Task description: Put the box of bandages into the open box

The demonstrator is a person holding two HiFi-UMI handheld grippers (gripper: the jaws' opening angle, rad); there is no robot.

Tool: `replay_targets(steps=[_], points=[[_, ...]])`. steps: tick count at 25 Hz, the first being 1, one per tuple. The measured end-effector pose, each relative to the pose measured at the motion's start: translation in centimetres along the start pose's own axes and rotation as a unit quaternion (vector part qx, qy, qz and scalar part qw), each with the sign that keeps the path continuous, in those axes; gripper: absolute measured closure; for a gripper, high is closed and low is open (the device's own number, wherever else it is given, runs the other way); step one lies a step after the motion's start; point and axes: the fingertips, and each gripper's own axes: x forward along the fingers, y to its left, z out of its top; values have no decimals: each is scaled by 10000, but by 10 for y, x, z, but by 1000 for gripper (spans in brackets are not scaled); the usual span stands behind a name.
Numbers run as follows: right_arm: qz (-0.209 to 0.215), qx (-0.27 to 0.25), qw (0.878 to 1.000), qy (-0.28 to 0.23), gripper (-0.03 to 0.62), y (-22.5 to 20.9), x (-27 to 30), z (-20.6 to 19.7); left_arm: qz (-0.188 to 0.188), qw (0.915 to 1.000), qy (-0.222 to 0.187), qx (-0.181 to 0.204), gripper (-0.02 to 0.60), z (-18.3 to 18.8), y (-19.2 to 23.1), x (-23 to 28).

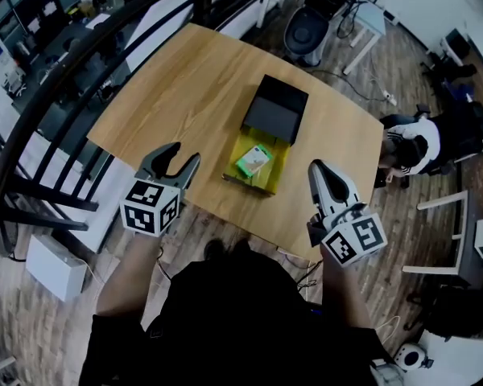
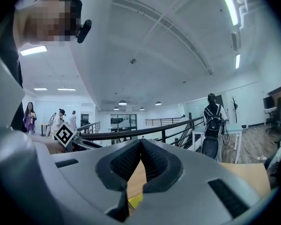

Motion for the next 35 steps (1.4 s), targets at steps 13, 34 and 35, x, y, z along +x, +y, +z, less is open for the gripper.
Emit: replay_targets(steps=[13,34,35], points=[[219,-233,9994,-166,559,-18,-20,11,720,9921,-1020,-139,462,47,-16,-48],[194,-271,9979,-556,559,-50,-28,27,1048,9873,-1187,-111,565,54,-25,-30],[197,-255,9980,-547,559,-51,-27,25,1045,9872,-1200,-128,565,54,-24,-28]])
